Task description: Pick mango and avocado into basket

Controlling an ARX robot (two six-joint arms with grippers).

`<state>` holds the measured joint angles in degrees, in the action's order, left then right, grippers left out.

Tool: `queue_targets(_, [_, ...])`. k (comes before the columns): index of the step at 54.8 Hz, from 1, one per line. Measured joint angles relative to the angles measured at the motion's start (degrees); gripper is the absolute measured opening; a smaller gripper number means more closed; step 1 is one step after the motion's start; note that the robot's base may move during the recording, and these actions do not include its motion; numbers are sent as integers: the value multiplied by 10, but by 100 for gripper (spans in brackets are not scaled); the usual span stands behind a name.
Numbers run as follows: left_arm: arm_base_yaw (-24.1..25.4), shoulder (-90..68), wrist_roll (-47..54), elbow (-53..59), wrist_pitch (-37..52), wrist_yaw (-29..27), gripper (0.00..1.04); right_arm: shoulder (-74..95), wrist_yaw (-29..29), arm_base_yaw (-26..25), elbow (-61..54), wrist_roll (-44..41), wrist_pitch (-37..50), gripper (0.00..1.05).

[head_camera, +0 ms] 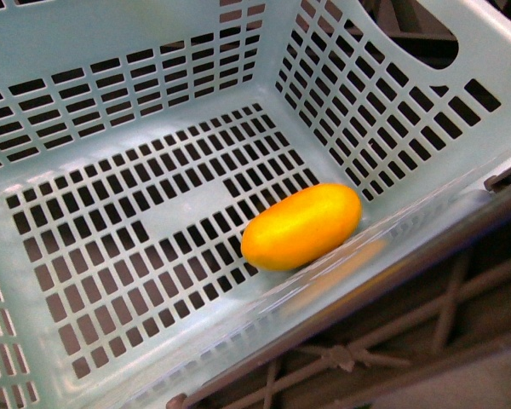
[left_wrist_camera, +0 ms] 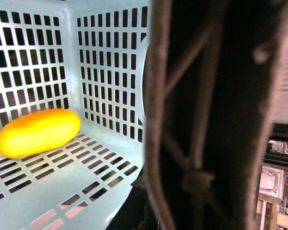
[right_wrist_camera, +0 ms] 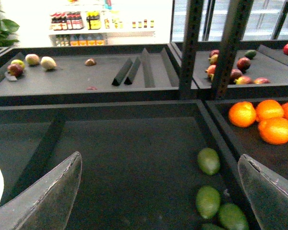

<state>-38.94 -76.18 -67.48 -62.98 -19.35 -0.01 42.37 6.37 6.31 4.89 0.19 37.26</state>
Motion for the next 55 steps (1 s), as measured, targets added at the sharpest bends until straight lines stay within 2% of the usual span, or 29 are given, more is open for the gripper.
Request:
queue_targets(31, [3,1,1,0,0,0,4,1,2,1,0,2,-2,96])
queue_targets(34, [2,0,1,0,0,2,4,26,116,13,67,71,-189,96])
queue_targets(36, [2,0,-1,0,0,1,4,50,159,0,113,122,-301,96])
queue_targets(38, [1,0,-2,0,0,0,4,71,156,-25,142,146,-385,96])
queue_targets(40, [1,0,-1,0,0,0,4,89,141,-54,151,153,-429,96])
queue_targets(45, [2,0,0,0,0,-3,4,147,86,-142,155,139,-407,96])
queue_targets(55, [2,0,0,0,0,-2,4,246,5,-238,169,72,-323,96])
